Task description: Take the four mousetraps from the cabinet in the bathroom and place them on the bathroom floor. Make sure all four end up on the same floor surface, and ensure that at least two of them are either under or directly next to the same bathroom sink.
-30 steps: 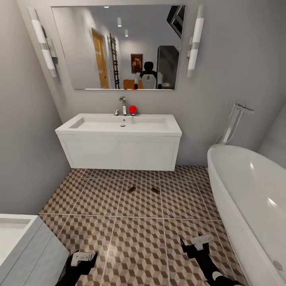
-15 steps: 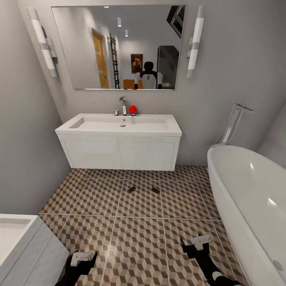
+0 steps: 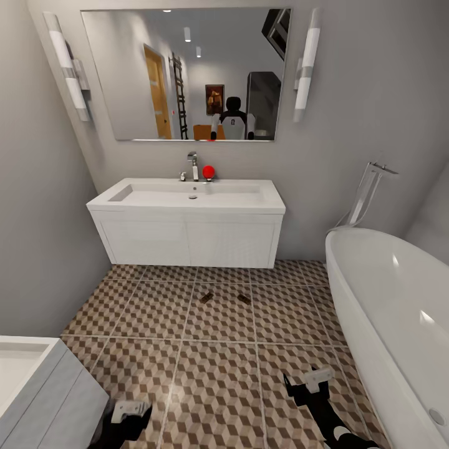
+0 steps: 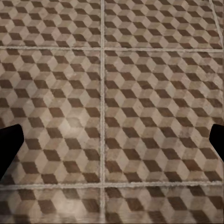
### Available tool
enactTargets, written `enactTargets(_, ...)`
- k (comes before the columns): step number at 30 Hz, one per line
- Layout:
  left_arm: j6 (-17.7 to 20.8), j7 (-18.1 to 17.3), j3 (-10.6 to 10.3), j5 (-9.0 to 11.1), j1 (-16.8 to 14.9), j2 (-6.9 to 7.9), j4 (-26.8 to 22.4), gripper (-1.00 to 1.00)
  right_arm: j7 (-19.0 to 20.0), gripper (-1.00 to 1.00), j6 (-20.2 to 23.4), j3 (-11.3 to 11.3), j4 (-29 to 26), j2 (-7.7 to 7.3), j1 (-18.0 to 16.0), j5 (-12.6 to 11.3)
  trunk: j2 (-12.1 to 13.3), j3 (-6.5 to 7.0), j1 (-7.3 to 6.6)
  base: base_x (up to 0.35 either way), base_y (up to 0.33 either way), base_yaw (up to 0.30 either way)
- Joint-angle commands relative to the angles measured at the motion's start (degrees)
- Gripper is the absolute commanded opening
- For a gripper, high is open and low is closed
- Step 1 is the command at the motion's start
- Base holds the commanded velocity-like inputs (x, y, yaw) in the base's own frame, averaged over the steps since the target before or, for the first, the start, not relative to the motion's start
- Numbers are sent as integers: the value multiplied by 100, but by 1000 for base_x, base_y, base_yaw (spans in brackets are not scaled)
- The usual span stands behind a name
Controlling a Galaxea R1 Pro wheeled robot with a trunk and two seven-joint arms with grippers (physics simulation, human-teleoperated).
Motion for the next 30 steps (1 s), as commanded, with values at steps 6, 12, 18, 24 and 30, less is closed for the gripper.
enactTargets(6, 555, -42, 11, 21, -10, 4, 24, 100, -1, 100, -16, -2, 5, -3, -4, 20, -3, -5, 0, 0, 0, 0)
enactTargets(12, 686, -44, 10, 21, -10, 10, 21, 100, 2, 100, -16, -2, 5, 3, -4, 20, -3, -5, 0, 0, 0, 0)
enactTargets(18, 727, -40, 6, 21, -10, 0, 20, 100, 3, 100, -16, -2, 5, 5, -4, 20, -3, -5, 0, 0, 0, 0)
enactTargets(24, 733, -37, 9, 21, -10, -3, 19, 100, 1, 100, -16, -2, 5, 5, -4, 20, -3, -5, 0, 0, 0, 0)
enactTargets(30, 734, -36, 10, 21, -10, 1, 19, 100, 3, 100, -16, -2, 5, 5, -4, 20, -3, -5, 0, 0, 0, 0)
